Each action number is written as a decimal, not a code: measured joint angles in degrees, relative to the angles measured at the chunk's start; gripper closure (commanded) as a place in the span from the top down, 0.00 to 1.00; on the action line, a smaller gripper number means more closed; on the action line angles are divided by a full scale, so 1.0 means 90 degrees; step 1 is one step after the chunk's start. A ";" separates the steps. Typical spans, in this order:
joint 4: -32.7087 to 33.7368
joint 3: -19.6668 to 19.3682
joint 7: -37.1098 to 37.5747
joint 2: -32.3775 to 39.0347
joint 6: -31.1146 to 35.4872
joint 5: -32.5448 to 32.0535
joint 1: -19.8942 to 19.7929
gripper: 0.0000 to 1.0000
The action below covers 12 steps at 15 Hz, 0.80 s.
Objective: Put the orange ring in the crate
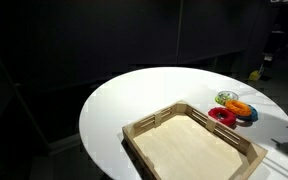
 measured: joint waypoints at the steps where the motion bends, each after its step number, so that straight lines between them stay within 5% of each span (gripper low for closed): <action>1: -0.0022 0.0000 0.0000 0.0149 0.0088 0.0070 0.0010 1.00; 12: -0.0296 0.0053 -0.0005 0.1747 0.1802 0.0591 0.0356 1.00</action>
